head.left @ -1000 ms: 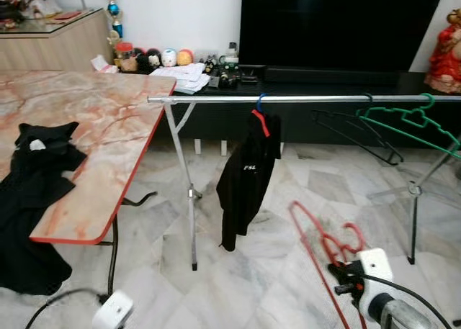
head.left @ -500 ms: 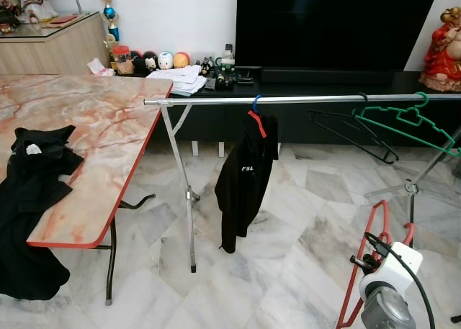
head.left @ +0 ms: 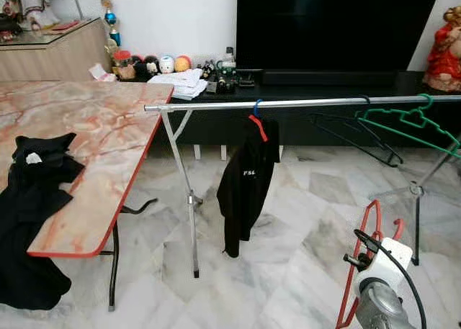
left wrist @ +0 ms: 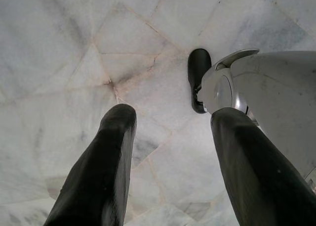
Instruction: Hang hanger
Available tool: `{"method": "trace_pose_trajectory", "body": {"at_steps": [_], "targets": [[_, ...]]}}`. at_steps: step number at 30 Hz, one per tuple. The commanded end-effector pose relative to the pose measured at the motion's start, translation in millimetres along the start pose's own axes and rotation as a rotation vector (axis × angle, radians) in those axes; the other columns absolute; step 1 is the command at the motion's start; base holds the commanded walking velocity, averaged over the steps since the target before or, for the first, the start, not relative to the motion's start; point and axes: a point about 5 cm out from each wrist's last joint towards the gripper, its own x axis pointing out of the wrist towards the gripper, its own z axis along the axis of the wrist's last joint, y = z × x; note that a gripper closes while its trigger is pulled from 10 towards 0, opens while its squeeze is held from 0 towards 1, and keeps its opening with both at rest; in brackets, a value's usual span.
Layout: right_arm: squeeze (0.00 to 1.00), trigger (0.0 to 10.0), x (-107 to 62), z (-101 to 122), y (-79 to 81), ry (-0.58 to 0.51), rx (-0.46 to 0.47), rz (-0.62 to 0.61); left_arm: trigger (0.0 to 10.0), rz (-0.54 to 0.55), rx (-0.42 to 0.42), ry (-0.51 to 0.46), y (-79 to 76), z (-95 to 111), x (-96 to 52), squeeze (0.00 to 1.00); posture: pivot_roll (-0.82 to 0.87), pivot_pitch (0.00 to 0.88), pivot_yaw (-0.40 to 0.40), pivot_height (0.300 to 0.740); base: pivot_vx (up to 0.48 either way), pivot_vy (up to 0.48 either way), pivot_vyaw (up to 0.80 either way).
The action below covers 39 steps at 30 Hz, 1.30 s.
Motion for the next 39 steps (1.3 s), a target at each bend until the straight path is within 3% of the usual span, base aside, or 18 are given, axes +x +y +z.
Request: {"method": "trace_pose_trajectory", "body": {"at_steps": [1,15,19,29,39], "targets": [[0.00,10.0,0.9,3,8.7,-0.014,-0.014,0.024,10.0,0.011,0.003,0.007,2.8,-1,-0.4,0.00,0.02,0.000,0.032,0.740,0.326,0.000,0.00],[0.00,10.0,4.0,5,18.9,-0.026,-0.065,0.070,10.0,-0.006,0.005,-0.001,1.2,2,0.2,0.00,0.02,0.000,0.029,0.740,0.355,0.000,0.00],[0.00,10.0,3.8,8,28.3,-0.034,-0.100,0.124,10.0,-0.008,0.000,-0.010,1.4,5,0.3,0.00,0.02,0.000,0.025,0.740,0.367,0.000,0.00],[0.00,10.0,5.4,6,29.5,-0.014,-0.141,0.123,10.0,-0.019,-0.003,0.002,-0.7,0,0.1,0.00,0.02,0.000,0.033,0.740,0.368,0.000,0.00],[0.00,10.0,6.6,13,41.5,-0.039,-0.136,0.149,10.0,-0.026,-0.012,0.002,-3.6,2,0.9,0.00,0.03,0.000,0.034,0.740,0.369,0.000,0.00]]}}
